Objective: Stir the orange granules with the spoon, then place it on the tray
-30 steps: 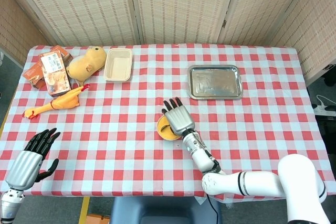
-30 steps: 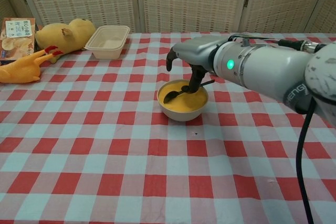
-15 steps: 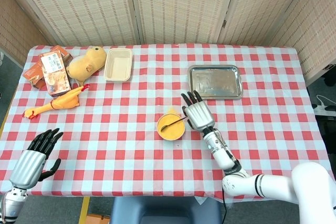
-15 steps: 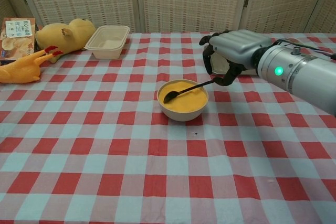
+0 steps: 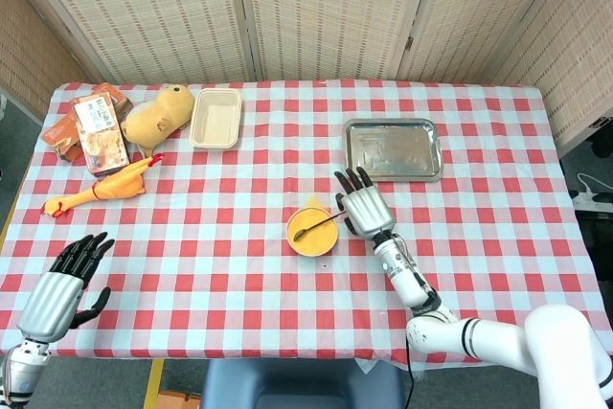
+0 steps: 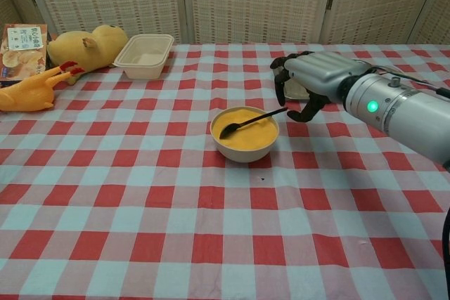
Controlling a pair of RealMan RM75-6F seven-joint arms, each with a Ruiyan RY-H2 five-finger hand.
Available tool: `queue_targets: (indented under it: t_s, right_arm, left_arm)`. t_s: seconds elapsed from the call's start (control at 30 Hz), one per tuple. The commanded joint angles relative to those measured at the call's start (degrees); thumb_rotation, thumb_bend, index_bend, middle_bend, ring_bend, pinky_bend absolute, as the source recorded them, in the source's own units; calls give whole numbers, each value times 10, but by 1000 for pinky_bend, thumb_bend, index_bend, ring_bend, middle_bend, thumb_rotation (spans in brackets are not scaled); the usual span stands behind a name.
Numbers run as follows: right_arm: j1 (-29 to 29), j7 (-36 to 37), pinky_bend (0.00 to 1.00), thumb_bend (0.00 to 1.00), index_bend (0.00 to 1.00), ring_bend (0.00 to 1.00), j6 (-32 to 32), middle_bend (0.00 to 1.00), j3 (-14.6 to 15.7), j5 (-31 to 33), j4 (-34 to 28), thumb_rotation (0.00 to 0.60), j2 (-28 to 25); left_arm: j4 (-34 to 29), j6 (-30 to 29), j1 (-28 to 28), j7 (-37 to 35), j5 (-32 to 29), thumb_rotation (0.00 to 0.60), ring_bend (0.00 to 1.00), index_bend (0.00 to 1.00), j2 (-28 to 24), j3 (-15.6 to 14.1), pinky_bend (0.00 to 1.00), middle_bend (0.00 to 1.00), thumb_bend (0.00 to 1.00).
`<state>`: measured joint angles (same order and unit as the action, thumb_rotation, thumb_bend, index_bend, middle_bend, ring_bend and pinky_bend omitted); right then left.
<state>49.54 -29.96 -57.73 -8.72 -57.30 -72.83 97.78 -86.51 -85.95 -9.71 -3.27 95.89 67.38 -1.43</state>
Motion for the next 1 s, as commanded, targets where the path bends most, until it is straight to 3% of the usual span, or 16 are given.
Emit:
queue_targets:
  t_s: [0.03,1.0]
  right_arm:
    - [0,3,0,304,481,0,4,67,-6,0,3,600,2]
    - [-4,-10,0,306,528,0,30,79,-23,-1,25,600,20]
  left_arm:
    - [0,0,0,0,0,600,0,0,0,0,117,0,454]
    - [0,0,0,-2,-2,600,0,0,-2,0,117,0,455]
